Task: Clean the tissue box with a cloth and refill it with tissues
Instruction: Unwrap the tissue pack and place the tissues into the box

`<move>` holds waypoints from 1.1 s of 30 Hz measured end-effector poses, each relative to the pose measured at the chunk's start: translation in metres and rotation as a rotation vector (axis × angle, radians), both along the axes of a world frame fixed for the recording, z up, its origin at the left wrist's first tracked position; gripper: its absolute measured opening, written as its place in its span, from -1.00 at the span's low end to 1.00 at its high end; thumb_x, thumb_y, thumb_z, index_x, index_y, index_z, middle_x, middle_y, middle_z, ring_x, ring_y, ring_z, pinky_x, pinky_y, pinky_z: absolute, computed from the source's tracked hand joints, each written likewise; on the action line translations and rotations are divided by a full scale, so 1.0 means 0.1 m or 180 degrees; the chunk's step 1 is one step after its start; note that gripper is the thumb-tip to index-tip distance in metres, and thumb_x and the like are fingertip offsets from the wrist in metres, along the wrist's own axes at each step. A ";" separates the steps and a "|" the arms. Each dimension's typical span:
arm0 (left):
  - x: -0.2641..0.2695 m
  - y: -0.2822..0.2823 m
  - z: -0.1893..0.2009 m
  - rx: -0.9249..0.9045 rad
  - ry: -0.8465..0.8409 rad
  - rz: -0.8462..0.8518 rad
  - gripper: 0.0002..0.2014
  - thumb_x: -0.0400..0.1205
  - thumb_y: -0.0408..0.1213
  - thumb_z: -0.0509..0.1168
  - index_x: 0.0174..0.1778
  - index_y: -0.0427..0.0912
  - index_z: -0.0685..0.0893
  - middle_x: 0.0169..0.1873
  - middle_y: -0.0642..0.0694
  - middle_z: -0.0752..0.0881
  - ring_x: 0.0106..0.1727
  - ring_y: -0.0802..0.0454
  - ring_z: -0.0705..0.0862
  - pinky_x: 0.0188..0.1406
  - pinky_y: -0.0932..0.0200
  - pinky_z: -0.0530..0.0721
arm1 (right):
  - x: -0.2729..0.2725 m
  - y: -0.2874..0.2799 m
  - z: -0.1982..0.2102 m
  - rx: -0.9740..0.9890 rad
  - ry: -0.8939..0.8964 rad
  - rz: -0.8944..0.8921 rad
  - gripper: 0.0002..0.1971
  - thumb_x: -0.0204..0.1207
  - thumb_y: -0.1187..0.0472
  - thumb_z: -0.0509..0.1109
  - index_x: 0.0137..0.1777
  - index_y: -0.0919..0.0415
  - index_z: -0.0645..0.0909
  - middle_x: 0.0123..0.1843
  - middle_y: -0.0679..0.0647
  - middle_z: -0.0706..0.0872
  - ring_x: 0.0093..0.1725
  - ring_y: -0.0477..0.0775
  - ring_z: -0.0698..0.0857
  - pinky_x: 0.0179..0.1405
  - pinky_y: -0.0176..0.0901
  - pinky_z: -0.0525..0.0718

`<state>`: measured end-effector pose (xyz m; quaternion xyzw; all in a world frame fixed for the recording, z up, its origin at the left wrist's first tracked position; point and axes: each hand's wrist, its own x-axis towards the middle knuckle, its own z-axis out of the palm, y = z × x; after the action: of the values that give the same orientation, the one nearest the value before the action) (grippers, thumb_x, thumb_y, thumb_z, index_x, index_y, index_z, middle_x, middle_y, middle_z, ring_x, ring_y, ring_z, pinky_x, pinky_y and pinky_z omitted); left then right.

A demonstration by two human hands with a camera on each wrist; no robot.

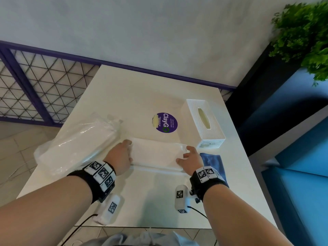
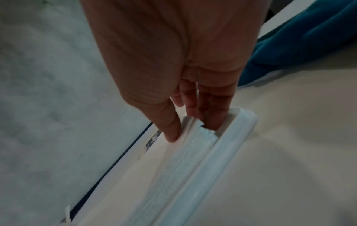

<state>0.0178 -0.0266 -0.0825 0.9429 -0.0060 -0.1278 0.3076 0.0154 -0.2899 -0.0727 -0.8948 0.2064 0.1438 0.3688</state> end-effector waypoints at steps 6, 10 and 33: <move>-0.24 0.07 0.04 -0.0072 0.0178 -0.0426 -0.46 0.57 -0.31 0.32 0.48 -0.07 0.36 0.19 -0.09 0.60 0.06 0.04 0.65 0.14 0.14 0.60 | -0.19 -0.09 0.06 -0.0050 0.0165 0.0041 -0.36 0.52 0.18 0.41 0.56 0.16 0.25 0.22 0.09 0.67 0.05 0.11 0.67 -0.38 -0.27 0.66; -0.28 0.33 0.31 0.0323 -0.0969 -0.0181 -0.36 0.50 -0.09 0.41 0.51 0.01 0.37 0.45 -0.04 0.41 0.38 -0.07 0.45 0.36 0.04 0.41 | -0.10 0.13 0.35 -0.0437 -0.0318 0.0272 -0.49 0.52 0.16 0.38 0.47 0.11 0.40 0.34 0.11 0.61 0.25 0.11 0.63 0.11 -0.18 0.60; -0.83 1.69 -0.28 0.1390 -0.0719 0.0465 0.27 0.12 0.59 0.20 0.54 0.28 -0.49 0.35 -0.15 0.40 0.39 -0.13 0.37 0.36 -0.22 0.25 | 0.53 2.56 0.30 -0.0830 0.0203 0.2322 -0.69 0.61 0.10 0.19 -0.16 0.29 0.67 -0.08 0.20 0.72 0.01 0.25 0.65 -0.18 -0.20 0.52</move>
<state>-0.0651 0.1426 -0.1109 0.9932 0.0556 0.0027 0.1025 0.0683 -0.0339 -0.0428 -0.9439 -0.0975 0.2658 0.1699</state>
